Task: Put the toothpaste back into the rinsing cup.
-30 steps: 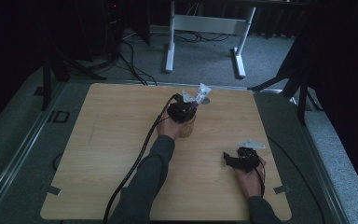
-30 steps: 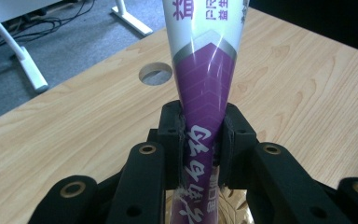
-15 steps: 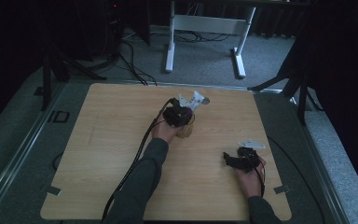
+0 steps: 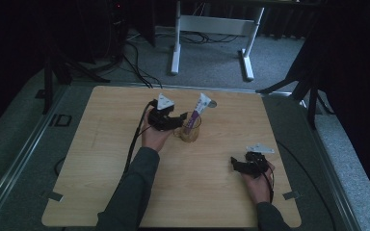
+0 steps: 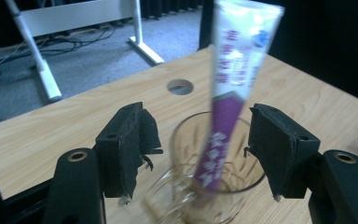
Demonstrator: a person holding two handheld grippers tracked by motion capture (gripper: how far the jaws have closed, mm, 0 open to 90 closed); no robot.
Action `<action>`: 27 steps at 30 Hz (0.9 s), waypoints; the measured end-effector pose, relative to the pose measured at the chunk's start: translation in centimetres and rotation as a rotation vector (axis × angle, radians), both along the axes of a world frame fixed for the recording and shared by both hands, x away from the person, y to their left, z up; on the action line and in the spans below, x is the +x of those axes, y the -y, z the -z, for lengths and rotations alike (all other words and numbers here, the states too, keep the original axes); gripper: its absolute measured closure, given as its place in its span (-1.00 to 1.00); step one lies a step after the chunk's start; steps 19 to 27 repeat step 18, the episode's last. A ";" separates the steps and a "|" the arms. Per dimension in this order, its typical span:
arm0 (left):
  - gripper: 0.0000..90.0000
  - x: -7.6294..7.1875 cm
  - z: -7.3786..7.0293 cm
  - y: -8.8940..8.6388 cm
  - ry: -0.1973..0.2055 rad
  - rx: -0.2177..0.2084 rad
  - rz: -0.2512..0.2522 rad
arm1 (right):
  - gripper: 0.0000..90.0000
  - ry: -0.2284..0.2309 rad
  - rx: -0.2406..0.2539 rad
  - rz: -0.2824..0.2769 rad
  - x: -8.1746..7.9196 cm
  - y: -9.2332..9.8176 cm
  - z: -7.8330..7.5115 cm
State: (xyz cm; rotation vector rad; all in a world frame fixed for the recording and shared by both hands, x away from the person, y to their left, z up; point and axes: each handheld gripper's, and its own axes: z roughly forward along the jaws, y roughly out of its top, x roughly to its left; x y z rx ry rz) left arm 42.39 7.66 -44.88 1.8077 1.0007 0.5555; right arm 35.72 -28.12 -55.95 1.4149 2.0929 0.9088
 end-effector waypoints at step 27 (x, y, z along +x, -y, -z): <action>-0.17 -1.5 2.1 -6.7 -0.080 0.020 -0.122 | -0.49 -0.001 0.000 0.000 0.0 0.0 0.0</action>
